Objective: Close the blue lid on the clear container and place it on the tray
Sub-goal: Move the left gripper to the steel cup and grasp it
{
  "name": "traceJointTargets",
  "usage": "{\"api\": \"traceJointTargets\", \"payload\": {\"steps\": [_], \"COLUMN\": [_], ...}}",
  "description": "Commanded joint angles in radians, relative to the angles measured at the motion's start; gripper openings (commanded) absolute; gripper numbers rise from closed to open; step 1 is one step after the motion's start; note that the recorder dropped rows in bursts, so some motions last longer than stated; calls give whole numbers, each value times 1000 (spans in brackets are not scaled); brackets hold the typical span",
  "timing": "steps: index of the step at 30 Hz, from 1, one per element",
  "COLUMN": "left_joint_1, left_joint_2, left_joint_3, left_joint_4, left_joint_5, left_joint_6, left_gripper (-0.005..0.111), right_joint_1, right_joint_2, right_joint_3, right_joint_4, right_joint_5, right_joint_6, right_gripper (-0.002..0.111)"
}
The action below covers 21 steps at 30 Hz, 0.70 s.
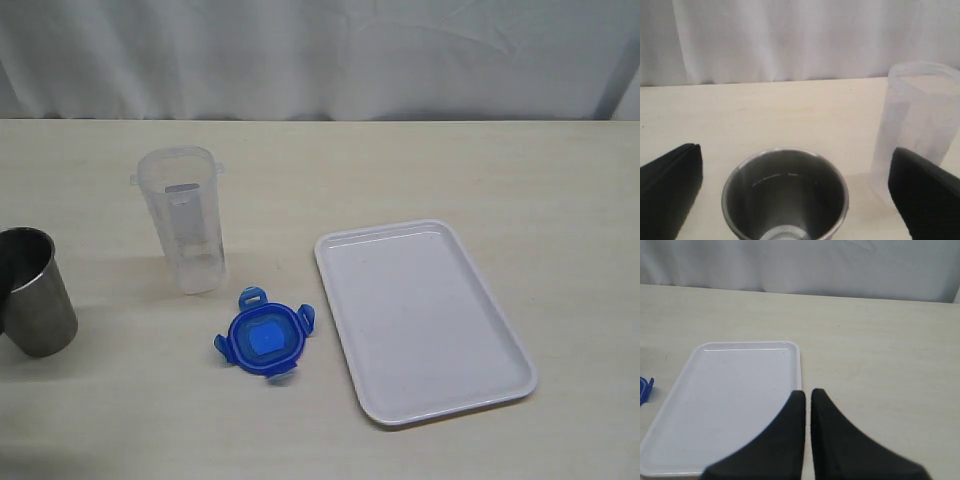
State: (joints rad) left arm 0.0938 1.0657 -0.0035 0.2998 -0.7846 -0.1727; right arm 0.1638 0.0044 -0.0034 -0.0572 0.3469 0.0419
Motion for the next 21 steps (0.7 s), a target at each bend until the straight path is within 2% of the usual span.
{"api": "traceJointTargets", "payload": {"steps": [1,21], "left_joint_1": [4,4], "left_joint_2": [59,350], "left_joint_3": [4,4], "left_joint_4": [10,-41], "left_joint_5": [-43,-240], "left_joint_6": [18,144], "left_gripper": [105,105], "right_joint_1": [3,3], "right_joint_2": [-4,-4], "right_joint_3": [3,3], "right_joint_4": [-2,-2], "right_joint_5": [-1,-1], "right_joint_6": [-1,-1], "right_gripper": [4,4]}}
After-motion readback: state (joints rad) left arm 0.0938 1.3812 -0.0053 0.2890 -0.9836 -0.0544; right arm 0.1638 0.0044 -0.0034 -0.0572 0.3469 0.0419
